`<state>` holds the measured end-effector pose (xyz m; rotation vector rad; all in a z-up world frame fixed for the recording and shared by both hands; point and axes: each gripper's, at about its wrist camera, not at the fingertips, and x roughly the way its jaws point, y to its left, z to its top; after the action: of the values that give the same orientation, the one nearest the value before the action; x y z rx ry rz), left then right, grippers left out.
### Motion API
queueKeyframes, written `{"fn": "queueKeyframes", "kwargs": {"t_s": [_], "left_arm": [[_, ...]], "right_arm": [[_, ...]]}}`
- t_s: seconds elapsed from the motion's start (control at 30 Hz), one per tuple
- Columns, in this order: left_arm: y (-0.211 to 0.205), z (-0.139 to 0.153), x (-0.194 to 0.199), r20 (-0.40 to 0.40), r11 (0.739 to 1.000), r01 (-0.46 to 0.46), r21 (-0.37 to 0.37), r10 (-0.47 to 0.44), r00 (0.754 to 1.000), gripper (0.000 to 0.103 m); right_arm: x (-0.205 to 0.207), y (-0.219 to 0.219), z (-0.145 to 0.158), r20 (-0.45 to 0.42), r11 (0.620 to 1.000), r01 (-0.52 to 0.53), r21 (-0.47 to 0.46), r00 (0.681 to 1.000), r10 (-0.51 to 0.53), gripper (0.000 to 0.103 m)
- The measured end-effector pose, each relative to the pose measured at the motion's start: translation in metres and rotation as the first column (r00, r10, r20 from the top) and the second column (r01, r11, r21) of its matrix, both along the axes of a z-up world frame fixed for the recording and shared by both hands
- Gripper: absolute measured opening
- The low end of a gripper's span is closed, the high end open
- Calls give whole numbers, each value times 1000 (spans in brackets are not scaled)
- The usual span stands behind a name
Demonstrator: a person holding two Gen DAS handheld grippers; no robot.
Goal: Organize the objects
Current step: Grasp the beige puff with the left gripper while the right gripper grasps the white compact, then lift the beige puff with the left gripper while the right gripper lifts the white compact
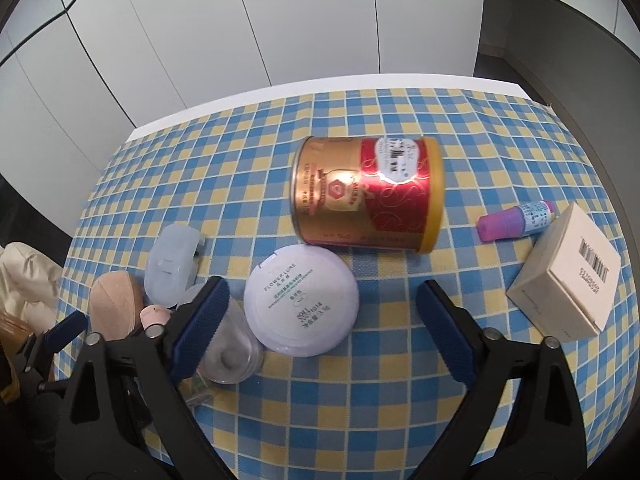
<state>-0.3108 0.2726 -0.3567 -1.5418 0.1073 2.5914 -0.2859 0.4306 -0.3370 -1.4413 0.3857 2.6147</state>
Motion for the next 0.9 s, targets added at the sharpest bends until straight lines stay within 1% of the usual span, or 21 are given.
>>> {"fn": "queueKeyframes", "kwargs": {"t_s": [0.13,0.2,0.23,0.27,0.3,0.33,0.4,0.43,0.47,0.5,0.53,0.57,0.6,0.63,0.73,0.9], "left_arm": [[-1,0,-11,-5,1000,-6,-1,6,1000,102],[0,0,-12,-8,1000,-9,0,9,1000,102],[0,0,-13,-10,1000,-9,0,9,1000,102],[0,0,-13,-11,1000,-10,0,10,1000,102],[-1,0,-14,-12,1000,-11,1,11,1000,102],[0,0,-13,-15,1000,-9,1,9,1000,102],[0,0,-12,-21,1000,-7,2,8,1000,102],[1,1,-12,-22,1000,-5,2,5,1000,101],[0,1,-12,-25,1000,-2,3,3,1000,99],[0,3,-12,-31,1000,3,5,-3,1000,92],[3,6,-11,-38,1000,19,7,-19,999,83],[5,8,-8,-40,999,33,6,-33,999,79],[7,9,-8,-38,999,48,6,-48,998,72],[10,11,-8,-36,998,63,5,-63,997,67],[15,13,-8,-36,998,67,-19,-68,997,67],[12,23,-7,-44,998,56,-11,-57,997,66]], "right_arm": [[1,6,0,-4,1000,10,-1,1000,-10,92],[-2,0,-1,17,998,22,54,1000,-23,92],[-6,-6,-3,36,993,23,113,999,-28,92],[-7,-11,-5,49,988,23,150,998,-31,92],[-7,-14,-5,39,984,24,176,999,-31,92],[-6,-12,-6,36,986,27,162,999,-34,92],[-3,-12,-5,25,986,18,168,999,-23,92],[-1,-11,-4,16,986,19,167,1000,-22,90],[0,-11,-4,13,985,22,170,1000,-24,86],[1,-12,-2,11,985,22,170,1000,-24,83],[2,-13,0,9,985,19,171,1000,-20,73],[3,-15,1,6,985,9,173,1000,-11,63],[5,-18,3,8,984,-8,176,1000,7,60],[5,-19,4,14,984,-14,179,1000,12,60],[6,-21,5,26,985,-18,171,1000,14,60],[10,-16,9,56,988,-3,156,998,-6,60]]}}
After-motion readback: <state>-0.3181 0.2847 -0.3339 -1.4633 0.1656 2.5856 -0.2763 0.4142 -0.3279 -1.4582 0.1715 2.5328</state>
